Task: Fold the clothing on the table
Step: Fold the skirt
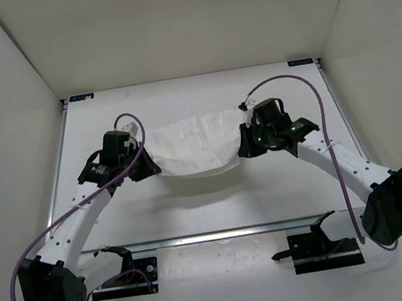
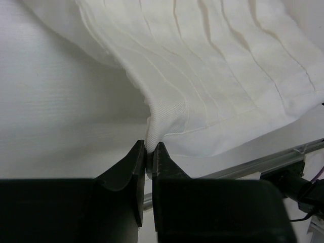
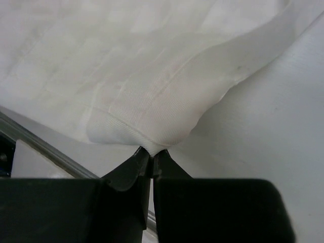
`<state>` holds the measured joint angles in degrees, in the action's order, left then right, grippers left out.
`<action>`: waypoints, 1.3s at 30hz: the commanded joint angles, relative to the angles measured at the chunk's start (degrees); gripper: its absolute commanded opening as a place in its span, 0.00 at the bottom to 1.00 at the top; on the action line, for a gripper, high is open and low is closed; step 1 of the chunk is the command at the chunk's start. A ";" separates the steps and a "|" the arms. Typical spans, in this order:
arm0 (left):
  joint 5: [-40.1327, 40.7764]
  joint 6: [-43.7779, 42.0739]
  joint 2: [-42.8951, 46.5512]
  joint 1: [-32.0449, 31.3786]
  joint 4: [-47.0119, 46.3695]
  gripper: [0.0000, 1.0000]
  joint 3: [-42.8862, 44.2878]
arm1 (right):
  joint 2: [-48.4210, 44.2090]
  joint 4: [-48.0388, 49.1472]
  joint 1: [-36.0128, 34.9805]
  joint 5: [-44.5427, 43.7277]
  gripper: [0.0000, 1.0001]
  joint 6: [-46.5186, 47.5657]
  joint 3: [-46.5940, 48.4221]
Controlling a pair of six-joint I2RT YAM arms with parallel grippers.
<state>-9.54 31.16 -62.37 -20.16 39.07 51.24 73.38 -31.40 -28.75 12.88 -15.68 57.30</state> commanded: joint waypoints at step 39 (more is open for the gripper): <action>9.45 -2.86 -38.27 10.32 -11.47 0.99 36.14 | 45.88 -1.38 18.56 7.07 0.89 12.25 53.97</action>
<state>-2.59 31.05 -104.73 -8.64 29.52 90.30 120.42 -33.71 -8.71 20.73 -6.11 112.05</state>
